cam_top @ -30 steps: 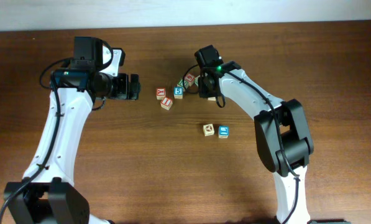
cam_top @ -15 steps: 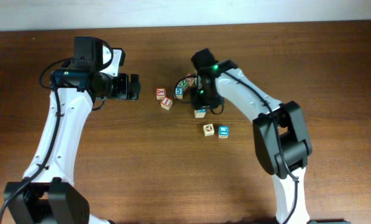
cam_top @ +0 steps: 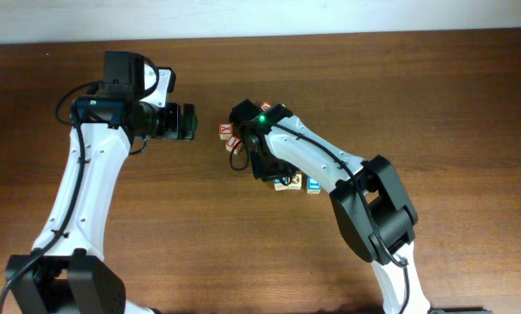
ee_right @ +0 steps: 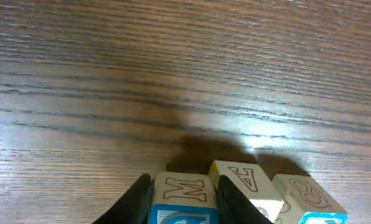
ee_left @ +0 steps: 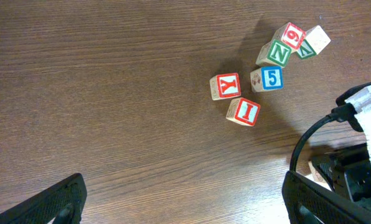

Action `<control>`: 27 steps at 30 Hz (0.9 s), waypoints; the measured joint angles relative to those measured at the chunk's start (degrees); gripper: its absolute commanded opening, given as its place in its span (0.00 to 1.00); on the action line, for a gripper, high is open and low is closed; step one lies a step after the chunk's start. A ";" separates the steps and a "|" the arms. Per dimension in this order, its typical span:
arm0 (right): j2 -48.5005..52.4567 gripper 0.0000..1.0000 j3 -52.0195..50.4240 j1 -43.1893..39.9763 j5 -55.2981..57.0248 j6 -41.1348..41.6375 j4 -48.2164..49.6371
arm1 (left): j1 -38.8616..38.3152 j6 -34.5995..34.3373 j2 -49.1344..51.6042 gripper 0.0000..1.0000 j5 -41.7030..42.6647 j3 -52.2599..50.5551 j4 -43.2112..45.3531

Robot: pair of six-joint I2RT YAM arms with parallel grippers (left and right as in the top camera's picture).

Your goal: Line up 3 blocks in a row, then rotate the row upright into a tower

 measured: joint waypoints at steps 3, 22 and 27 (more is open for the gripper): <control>0.00 0.31 0.00 0.00 0.46 0.24 -0.09 | 0.00 0.00 0.00 0.99 0.00 0.00 0.00; 0.00 0.55 -0.28 0.00 2.05 4.46 0.17 | 0.00 0.02 0.00 0.99 0.00 0.00 0.00; -0.07 0.54 2.36 -0.46 1.99 4.35 -2.19 | 0.00 0.02 0.00 0.99 0.00 0.00 -0.02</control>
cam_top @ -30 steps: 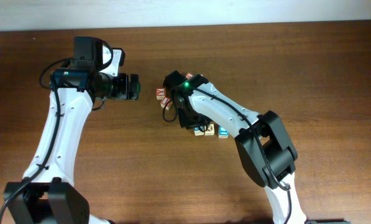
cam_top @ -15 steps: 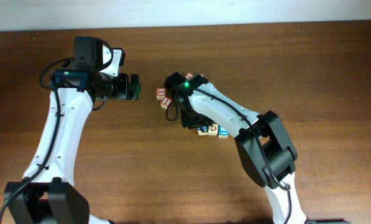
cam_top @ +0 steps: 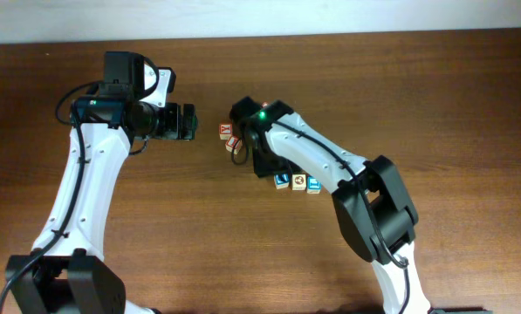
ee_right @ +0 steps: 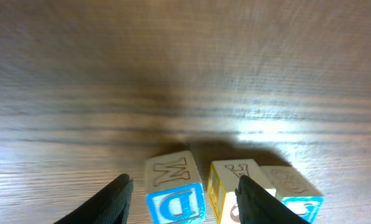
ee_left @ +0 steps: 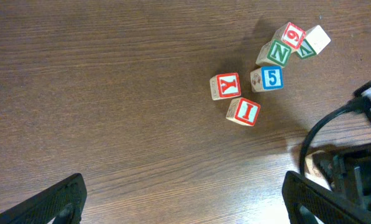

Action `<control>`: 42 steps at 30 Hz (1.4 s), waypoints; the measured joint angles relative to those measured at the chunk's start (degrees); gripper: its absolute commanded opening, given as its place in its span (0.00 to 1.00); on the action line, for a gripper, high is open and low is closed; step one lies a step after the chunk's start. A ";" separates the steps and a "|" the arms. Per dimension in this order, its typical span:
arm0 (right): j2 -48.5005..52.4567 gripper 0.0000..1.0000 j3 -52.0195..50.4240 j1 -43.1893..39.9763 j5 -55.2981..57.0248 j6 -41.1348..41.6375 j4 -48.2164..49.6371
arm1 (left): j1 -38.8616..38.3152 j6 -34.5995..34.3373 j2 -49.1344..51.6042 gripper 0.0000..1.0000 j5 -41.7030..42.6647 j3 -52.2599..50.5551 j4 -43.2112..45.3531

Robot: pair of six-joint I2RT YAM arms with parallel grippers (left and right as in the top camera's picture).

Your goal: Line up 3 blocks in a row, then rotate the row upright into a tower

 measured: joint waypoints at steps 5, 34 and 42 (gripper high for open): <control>-11.65 0.47 6.73 -7.02 -0.42 -1.20 -12.37 | 0.00 0.00 0.00 0.99 0.00 0.00 0.00; -12.48 0.49 -18.27 -13.20 -18.21 -13.92 8.57 | -0.04 0.00 0.00 0.99 -0.02 0.11 0.04; -9.33 0.04 -12.26 -4.17 -17.57 -11.13 23.26 | -0.04 -0.02 0.00 0.99 0.00 0.11 0.02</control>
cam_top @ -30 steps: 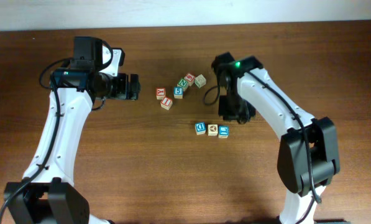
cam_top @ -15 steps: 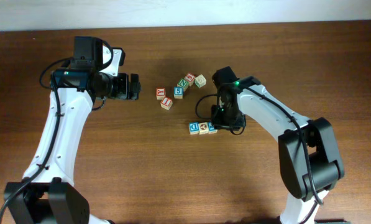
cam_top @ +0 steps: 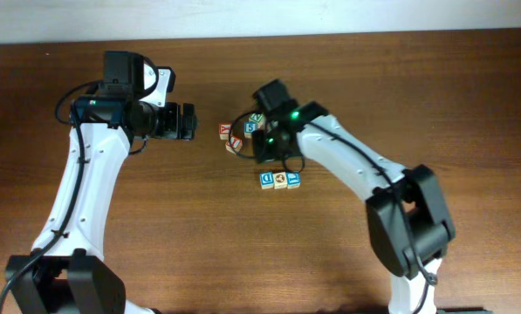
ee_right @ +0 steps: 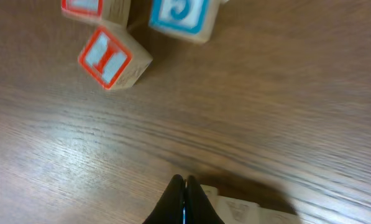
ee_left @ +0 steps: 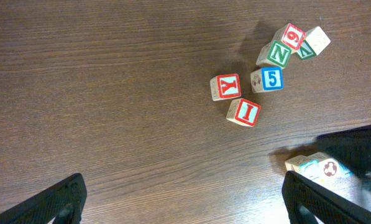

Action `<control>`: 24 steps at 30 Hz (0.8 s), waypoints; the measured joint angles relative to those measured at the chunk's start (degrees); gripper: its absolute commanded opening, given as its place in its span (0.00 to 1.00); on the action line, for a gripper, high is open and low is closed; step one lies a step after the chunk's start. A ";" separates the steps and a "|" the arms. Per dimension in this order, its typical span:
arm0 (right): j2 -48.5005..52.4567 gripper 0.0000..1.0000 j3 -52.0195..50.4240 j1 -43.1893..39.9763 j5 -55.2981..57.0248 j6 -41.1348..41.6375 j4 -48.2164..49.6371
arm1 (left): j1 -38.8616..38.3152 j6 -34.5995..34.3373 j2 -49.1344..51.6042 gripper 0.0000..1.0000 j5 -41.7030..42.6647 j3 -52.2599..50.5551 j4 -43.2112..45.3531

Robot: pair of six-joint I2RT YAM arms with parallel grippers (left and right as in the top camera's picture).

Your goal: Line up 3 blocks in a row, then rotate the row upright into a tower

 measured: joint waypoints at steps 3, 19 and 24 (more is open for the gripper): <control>3.54 0.04 -0.02 1.31 0.68 1.70 0.17 | 0.00 0.02 0.00 0.99 -0.02 0.00 0.00; 4.07 0.04 -0.02 1.44 0.70 2.54 -3.08 | 0.00 0.02 0.00 0.99 0.00 0.00 0.00; 4.07 0.09 -0.02 1.44 0.70 2.49 -3.63 | 0.00 0.00 0.00 0.99 0.00 0.00 0.00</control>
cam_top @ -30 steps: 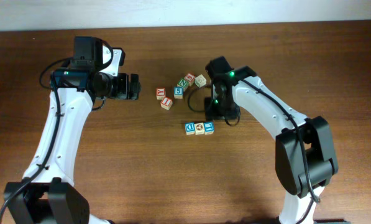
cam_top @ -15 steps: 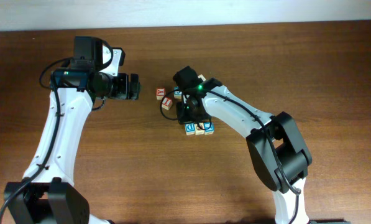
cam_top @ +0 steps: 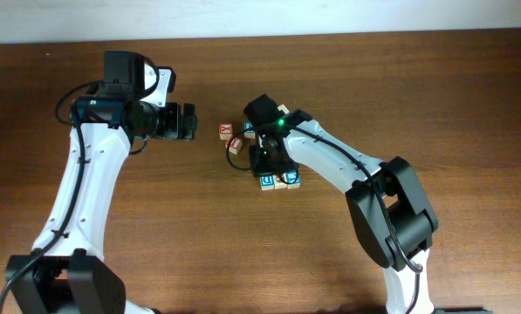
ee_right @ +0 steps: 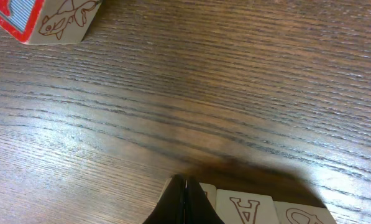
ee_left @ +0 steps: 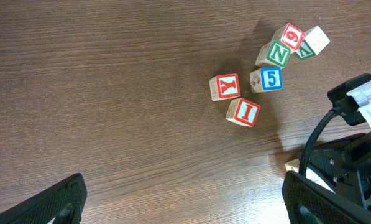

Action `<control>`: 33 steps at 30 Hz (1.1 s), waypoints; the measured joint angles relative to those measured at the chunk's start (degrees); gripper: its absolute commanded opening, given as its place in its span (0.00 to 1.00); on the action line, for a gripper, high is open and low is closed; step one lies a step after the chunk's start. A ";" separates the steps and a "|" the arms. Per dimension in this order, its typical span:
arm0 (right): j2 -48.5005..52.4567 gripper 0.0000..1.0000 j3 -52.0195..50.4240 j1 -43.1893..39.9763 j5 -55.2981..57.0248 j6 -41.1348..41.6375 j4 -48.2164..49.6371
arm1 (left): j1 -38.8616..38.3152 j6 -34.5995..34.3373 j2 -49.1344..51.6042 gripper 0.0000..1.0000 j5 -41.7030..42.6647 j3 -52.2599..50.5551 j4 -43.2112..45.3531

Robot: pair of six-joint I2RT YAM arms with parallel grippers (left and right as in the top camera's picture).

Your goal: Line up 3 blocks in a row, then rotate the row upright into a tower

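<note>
Three letter blocks lie side by side in a row below the loose cluster. My right gripper hangs over the row's left end. In the right wrist view it is shut with nothing between the fingers. Its tips stand against the row's left block, which they mostly hide. Beside that block is the A block. My left gripper stays open off to the left, away from all blocks. Its wrist view has wood between the fingers.
A loose cluster lies just above the row: a red Y block, a red I block, a blue 5 block, a green N block and a red 9 block. A red block with a fish drawing lies near my right gripper.
My right gripper was shut higher up beside the I and 5 blocks. Now, still shut, it is down at the left end of the three-block row. The left arm has not moved.
First my right gripper was shut on the row's left block, its M side facing the wrist camera. Then it stood open around that block, with a blue D face showing. Later it was shut up by the cluster, the row lying further left. Now its tips touch the left block.
</note>
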 measured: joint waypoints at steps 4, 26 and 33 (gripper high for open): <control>0.00 0.12 2.36 -0.83 0.35 -0.90 -2.60 | 0.00 0.00 0.00 0.99 0.00 0.00 -0.04; -9.44 0.04 -16.46 -18.73 -13.31 -5.70 1.90 | -5.51 -8.94 7.39 0.00 2.97 0.24 2.29; -9.44 0.04 -16.46 -12.13 -13.53 -0.33 2.14 | -5.99 -10.27 8.59 0.00 0.83 0.24 4.50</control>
